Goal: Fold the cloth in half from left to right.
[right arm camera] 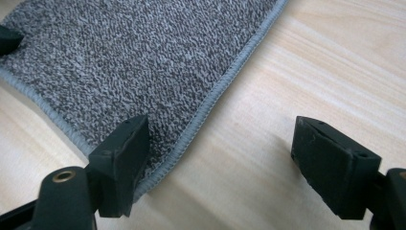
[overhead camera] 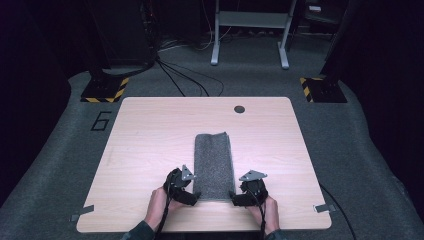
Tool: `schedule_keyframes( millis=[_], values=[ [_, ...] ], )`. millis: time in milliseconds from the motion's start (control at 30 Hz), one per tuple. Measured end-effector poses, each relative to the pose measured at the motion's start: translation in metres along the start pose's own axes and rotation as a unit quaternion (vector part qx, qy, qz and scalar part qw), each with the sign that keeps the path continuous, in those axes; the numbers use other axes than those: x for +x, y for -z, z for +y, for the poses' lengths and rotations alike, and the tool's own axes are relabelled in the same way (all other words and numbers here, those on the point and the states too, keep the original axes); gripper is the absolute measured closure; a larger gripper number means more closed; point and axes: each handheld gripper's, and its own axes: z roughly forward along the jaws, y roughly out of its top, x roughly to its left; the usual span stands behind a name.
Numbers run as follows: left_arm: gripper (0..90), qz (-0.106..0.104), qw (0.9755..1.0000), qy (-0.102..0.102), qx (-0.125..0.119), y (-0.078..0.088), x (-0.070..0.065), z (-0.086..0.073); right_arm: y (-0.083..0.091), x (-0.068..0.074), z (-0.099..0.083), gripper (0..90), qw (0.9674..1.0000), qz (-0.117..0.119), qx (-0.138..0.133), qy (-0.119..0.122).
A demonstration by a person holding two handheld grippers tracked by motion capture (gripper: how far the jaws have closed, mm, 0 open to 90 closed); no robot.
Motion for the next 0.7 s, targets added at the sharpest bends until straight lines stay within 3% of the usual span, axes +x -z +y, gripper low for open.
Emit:
schedule_keyframes(
  millis=[67,167,233,267,333,400,433,467,500,567,600,700],
  values=[
    [15.4,-0.008,1.0,0.003,-0.004,0.002,-0.005,-0.004,0.002,0.001,-0.002,20.8,1.0,0.0,0.0,0.007],
    [15.4,-0.02,0.9998,-0.009,0.002,0.006,-0.009,-0.006,0.006,0.002,-0.004,20.8,0.9998,0.012,0.012,0.012],
    [15.2,-0.034,0.9994,0.002,-0.002,0.01,-0.004,-0.006,0.009,-0.001,-0.001,21.2,0.9991,0.039,0.017,0.005],
    [15.2,-0.041,0.9991,0.008,-0.006,0.012,0.002,-0.004,0.011,-0.005,0.002,21.2,0.9988,0.047,0.008,0.005],
    [15.0,-0.034,0.9992,0.017,-0.015,0.015,0.015,0.004,0.015,-0.01,0.013,21.3,0.999,0.044,-0.004,-0.007],
    [15.1,-0.018,0.9992,0.028,-0.024,0.016,0.032,0.016,0.015,-0.019,0.028,21.6,0.9993,0.033,-0.016,0.002],
    [15.1,-0.007,0.9992,0.032,-0.025,0.015,0.043,0.023,0.014,-0.022,0.036,21.7,0.9994,0.028,-0.016,-0.011],
    [15.1,0.0,0.9987,0.039,-0.032,0.013,0.054,0.03,0.011,-0.027,0.045,21.8,0.9994,0.024,-0.02,-0.013],
    [15.2,0.006,0.9982,0.048,-0.035,0.01,0.064,0.038,0.007,-0.034,0.053,22.4,0.9995,0.016,-0.028,0.003],
    [15.2,0.016,0.9969,0.064,-0.042,0.004,0.084,0.052,-0.003,-0.041,0.07,22.2,0.9994,0.01,-0.028,-0.016],
    [15.2,0.025,0.9961,0.072,-0.045,0.0,0.092,0.06,-0.008,-0.047,0.077,22.4,0.9993,0.013,-0.036,-0.007],
    [15.3,0.041,0.9945,0.087,-0.041,-0.015,0.111,0.078,-0.025,-0.058,0.097,22.6,0.9991,0.006,-0.037,-0.02]
  ],
)
